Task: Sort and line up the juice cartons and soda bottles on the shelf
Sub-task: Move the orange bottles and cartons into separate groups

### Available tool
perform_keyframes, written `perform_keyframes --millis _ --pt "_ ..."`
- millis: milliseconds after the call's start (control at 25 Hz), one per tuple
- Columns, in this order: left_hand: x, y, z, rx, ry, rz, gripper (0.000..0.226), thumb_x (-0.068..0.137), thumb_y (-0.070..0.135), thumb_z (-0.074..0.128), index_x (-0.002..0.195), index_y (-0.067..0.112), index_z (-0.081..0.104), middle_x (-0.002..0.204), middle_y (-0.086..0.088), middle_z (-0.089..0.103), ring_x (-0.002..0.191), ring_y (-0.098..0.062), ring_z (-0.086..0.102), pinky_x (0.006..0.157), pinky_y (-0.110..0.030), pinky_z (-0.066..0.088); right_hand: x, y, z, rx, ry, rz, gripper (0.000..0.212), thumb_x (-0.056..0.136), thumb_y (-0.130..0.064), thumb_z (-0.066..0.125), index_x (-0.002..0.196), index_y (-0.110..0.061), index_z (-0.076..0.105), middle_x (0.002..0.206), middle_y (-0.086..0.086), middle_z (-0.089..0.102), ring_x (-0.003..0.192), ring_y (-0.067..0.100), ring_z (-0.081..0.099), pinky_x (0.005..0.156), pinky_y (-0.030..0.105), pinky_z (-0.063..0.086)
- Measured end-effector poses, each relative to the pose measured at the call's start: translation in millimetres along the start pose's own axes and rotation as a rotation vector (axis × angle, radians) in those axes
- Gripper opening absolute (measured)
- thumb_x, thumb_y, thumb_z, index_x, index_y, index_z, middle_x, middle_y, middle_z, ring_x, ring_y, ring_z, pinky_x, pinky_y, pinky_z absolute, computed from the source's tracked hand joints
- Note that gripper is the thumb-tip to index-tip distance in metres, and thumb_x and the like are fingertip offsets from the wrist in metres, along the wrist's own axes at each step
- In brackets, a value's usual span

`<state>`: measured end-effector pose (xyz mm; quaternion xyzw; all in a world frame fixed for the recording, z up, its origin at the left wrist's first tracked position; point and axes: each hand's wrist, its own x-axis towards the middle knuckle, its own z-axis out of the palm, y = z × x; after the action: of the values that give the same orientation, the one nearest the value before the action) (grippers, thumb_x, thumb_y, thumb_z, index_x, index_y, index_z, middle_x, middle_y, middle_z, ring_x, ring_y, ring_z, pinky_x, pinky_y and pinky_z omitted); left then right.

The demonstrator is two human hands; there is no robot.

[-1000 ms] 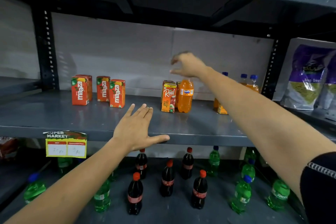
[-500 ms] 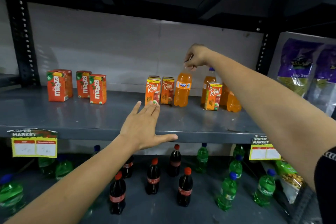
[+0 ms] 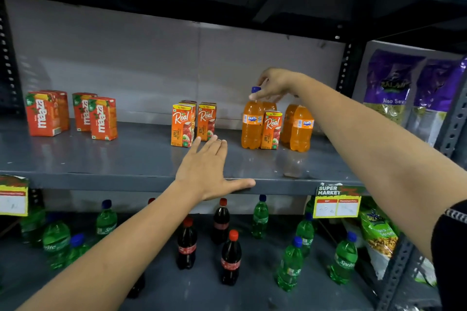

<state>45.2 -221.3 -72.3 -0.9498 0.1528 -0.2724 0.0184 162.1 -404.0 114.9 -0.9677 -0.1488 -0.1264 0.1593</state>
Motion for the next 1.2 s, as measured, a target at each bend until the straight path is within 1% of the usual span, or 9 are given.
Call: perform_keyframes --millis 120,240,400,480,600,760,960,1120,1200 --pt "-5.7 -10.8 -3.3 0.024 -0.015 -0.047 0.131 0.053 0.098 0.0 0.149 0.009 0.015 0.159 -0.005 0.018 0.147 -0.017 0.005 0.118 -0.043 -0.004 -6.9 18.1 -0.5 -0.088 -0.039 -0.018 0.069 0.075 -0.038 0.073 0.132 -0.01 0.046 0.129 0.01 0.053 0.117 0.028 0.053 0.095 0.037 0.049" --pt "-16.0 -32.5 -9.0 0.05 -0.038 -0.096 0.132 0.052 0.098 0.0 0.149 0.011 0.016 0.159 -0.004 0.019 0.147 -0.016 0.008 0.119 -0.043 -0.002 -10.9 27.3 9.9 -0.216 -0.137 -0.026 0.061 0.082 -0.021 0.069 0.136 -0.008 0.043 0.137 0.012 0.05 0.125 0.03 0.048 0.102 0.038 0.043" --pt "-30.2 -63.1 -18.5 0.018 -0.126 -0.167 0.133 0.049 0.1 0.003 0.15 0.014 0.018 0.159 -0.003 0.02 0.146 -0.014 0.009 0.12 -0.045 0.0 -15.9 34.9 15.2 -0.212 -0.16 -0.017 0.045 0.085 -0.004 0.062 0.128 -0.003 0.052 0.129 0.015 0.057 0.114 0.027 0.056 0.086 0.031 0.05" --pt "-36.5 -76.7 -23.2 0.007 -0.149 -0.192 0.135 0.046 0.101 0.004 0.15 0.016 0.019 0.158 -0.004 0.021 0.146 -0.013 0.009 0.119 -0.045 -0.001 -20.4 35.7 10.2 -0.163 -0.171 -0.022 0.039 0.084 -0.003 0.062 0.122 -0.002 0.056 0.124 0.016 0.058 0.107 0.026 0.058 0.082 0.03 0.051" --pt "-46.7 -91.2 -24.6 0.042 -0.192 -0.19 0.137 0.045 0.101 0.003 0.149 0.014 0.018 0.159 -0.004 0.02 0.147 -0.013 0.007 0.118 -0.045 -0.003 -29.5 34.4 1.1 -0.132 -0.241 -0.047 0.033 0.084 -0.003 0.062 0.118 -0.002 0.058 0.121 0.015 0.059 0.107 0.025 0.058 0.083 0.031 0.052" --pt "-55.6 -112.1 -25.9 0.063 -0.187 -0.21 0.136 0.045 0.101 0.004 0.149 0.015 0.018 0.159 -0.002 0.019 0.147 -0.012 0.005 0.119 -0.045 -0.004 -39.6 15.3 1.2 0.088 -0.307 -0.106 0.03 0.085 -0.006 0.062 0.115 -0.007 0.061 0.114 0.008 0.061 0.102 0.019 0.058 0.071 0.022 0.05" --pt "-64.5 -133.9 -25.9 0.071 -0.129 -0.233 0.135 0.046 0.102 0.006 0.149 0.016 0.02 0.158 -0.001 0.023 0.146 -0.011 0.007 0.119 -0.043 -0.004 -23.6 -35.8 27.6 0.176 -0.257 -0.202 0.031 0.084 -0.005 0.064 0.115 -0.004 0.06 0.109 0.009 0.062 0.102 0.02 0.059 0.078 0.025 0.052" --pt "-66.5 -133.9 -22.7 0.065 -0.086 -0.222 0.132 0.049 0.101 0.009 0.149 0.015 0.021 0.158 -0.002 0.023 0.146 -0.011 0.008 0.119 -0.042 -0.003 -1.2 -69.2 49.4 0.06 -0.092 -0.226 0.03 0.084 -0.01 0.065 0.113 -0.006 0.061 0.112 0.01 0.064 0.098 0.019 0.059 0.086 0.03 0.05" --pt "-67.5 -135.3 -23.2 0.08 -0.065 -0.211 0.132 0.049 0.101 0.009 0.149 0.014 0.021 0.158 -0.001 0.023 0.146 -0.011 0.007 0.118 -0.042 -0.004 5.6 -76.9 61.8 0.003 -0.063 -0.214 0.03 0.084 -0.011 0.065 0.113 -0.006 0.061 0.115 0.011 0.064 0.103 0.021 0.059 0.09 0.033 0.05"
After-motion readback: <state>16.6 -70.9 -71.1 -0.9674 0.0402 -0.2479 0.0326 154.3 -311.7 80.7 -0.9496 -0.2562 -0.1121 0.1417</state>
